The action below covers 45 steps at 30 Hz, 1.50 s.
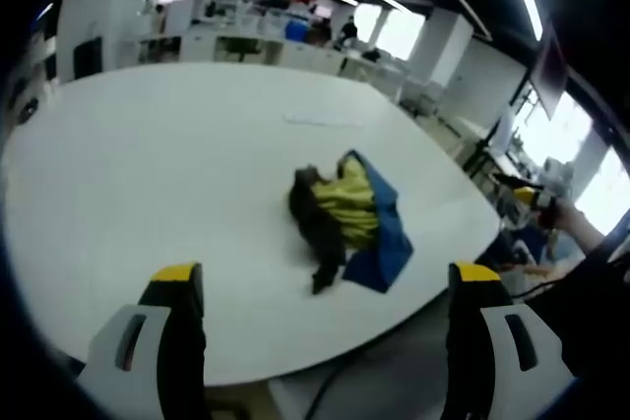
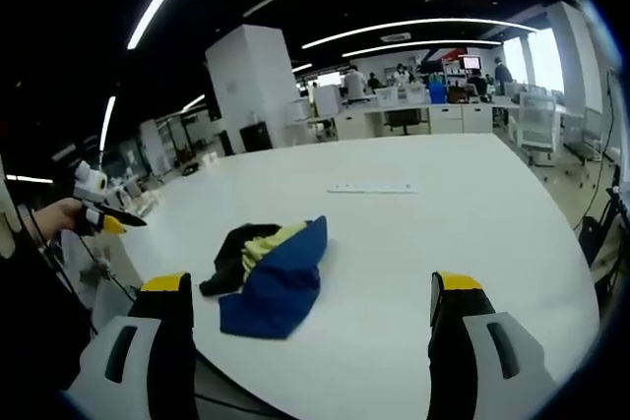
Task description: Fold the garment on the visible template until the final outline fits inside the template.
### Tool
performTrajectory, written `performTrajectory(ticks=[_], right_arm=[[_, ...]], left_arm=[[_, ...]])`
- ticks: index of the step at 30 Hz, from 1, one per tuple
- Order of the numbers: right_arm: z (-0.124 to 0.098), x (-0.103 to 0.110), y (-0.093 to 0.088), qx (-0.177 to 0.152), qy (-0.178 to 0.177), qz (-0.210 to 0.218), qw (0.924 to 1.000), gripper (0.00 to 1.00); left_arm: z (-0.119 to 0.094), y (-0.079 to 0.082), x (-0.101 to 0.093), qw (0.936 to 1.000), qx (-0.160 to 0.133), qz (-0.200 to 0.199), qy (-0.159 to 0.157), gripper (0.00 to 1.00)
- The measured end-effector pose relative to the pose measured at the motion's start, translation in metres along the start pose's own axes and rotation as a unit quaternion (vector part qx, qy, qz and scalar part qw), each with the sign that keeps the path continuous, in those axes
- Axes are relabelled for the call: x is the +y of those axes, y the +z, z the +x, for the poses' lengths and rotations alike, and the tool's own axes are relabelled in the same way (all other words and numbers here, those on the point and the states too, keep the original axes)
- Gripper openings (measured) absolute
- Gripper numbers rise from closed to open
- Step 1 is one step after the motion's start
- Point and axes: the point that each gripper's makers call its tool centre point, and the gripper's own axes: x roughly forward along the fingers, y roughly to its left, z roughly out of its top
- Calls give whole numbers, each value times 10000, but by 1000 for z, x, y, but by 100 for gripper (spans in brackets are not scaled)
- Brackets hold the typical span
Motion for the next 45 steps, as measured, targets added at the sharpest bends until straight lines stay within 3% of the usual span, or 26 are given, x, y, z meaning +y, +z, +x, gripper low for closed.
performTrajectory(ticks=[21, 34, 45], right_arm=[[15, 3, 2, 97, 196, -52, 9997, 100], [26, 2, -2, 200, 250, -21, 9995, 96], [45, 4, -1, 296, 465, -168, 9983, 89]], left_arm=[[9, 6, 5, 10000, 67, 28, -61, 99], [17, 7, 7, 9999, 130, 21, -101, 98], [35, 19, 3, 9995, 110, 106, -259, 95]])
